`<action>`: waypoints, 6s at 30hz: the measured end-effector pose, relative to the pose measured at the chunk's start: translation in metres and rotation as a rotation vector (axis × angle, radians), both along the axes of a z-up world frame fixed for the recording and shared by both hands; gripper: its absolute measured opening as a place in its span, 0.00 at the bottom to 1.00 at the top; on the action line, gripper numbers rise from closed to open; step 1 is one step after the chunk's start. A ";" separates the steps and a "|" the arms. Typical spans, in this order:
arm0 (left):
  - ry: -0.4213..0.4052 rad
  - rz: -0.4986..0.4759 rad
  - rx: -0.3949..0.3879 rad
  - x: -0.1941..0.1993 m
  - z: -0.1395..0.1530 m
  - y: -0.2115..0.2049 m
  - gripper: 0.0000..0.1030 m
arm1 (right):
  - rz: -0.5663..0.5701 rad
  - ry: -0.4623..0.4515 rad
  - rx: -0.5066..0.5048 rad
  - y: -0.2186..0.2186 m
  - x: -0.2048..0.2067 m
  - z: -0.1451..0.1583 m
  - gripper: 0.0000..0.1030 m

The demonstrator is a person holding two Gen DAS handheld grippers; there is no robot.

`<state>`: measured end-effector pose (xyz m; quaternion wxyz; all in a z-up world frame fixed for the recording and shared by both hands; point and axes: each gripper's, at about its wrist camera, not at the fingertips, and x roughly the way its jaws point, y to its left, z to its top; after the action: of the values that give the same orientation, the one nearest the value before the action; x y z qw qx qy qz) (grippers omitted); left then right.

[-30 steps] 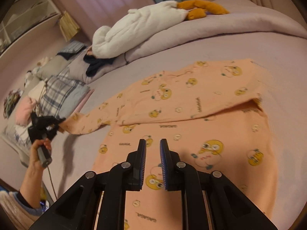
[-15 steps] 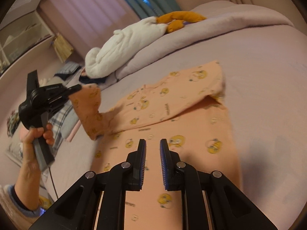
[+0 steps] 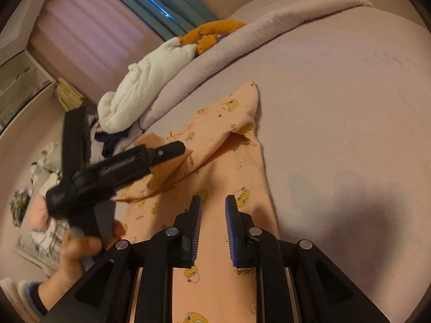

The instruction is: Fold small clothes

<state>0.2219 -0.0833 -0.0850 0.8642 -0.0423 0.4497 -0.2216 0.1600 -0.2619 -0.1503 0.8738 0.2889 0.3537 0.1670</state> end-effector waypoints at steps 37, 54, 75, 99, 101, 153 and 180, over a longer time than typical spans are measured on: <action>0.087 0.433 -0.212 -0.128 -0.032 0.248 0.80 | 0.131 0.060 -0.236 0.076 0.090 0.002 0.07; 0.076 0.363 -0.135 -0.094 -0.027 0.231 0.80 | -0.001 0.153 -0.431 0.023 0.133 0.009 0.14; 0.100 0.211 0.027 0.025 -0.053 0.173 0.47 | 0.022 0.136 -0.422 0.007 0.126 -0.026 0.28; 0.241 0.249 -0.244 -0.138 -0.053 0.238 0.74 | 0.151 0.246 -0.151 -0.030 -0.006 -0.032 0.42; 0.241 0.230 -0.248 -0.138 -0.052 0.233 0.74 | 0.171 0.252 -0.125 -0.032 -0.010 -0.036 0.42; 0.342 0.178 -0.849 -0.195 -0.068 0.243 0.02 | 0.383 0.102 0.195 -0.017 -0.069 -0.023 0.11; 0.140 0.148 -0.962 -0.097 0.001 0.245 0.02 | 0.266 -0.132 0.292 -0.017 -0.013 0.036 0.11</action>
<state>0.1245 0.1615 -0.0840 0.7278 -0.4833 0.3493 -0.3387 0.1473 -0.2793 -0.1141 0.8140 0.3518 0.3030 0.3491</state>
